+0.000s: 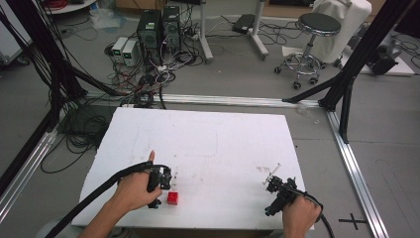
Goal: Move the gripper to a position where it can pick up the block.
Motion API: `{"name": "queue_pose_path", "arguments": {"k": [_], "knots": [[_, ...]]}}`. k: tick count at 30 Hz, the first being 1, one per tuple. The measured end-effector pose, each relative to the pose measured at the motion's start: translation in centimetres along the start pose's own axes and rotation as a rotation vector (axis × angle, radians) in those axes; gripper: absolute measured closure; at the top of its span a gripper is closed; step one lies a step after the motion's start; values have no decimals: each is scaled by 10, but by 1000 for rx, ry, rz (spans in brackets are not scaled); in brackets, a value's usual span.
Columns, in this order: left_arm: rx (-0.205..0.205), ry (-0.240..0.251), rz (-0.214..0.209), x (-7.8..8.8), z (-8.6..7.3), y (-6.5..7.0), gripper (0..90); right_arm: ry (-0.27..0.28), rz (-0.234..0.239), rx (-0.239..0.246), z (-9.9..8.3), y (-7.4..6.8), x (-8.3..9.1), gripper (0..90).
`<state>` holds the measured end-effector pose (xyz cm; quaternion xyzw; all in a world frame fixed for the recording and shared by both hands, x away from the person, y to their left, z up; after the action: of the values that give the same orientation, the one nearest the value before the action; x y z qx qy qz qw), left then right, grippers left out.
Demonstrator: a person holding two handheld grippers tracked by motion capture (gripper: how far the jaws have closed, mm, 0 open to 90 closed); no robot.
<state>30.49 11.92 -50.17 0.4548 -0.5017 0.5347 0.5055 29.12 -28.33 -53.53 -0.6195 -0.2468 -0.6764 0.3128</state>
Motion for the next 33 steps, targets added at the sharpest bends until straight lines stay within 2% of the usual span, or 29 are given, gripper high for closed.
{"name": "queue_pose_path", "arguments": {"k": [19,33], "knots": [[-65,-6,-20,-15,27,5,232,0,3,-2,0,0,0,33],[-106,-21,-37,-26,35,5,232,-2,8,0,1,-1,-1,33]]}}
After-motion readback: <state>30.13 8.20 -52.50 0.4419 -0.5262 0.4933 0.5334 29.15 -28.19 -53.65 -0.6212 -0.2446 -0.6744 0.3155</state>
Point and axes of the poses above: each handheld gripper's, and its own axes: x roughly backward along the jaws, z roughly out of its top, y roughly to its right, the point moved 2 cm from there along -x, roughly forward along the jaws, and after that the axes turned 2 degrees about -x, right-handed, at the moved point
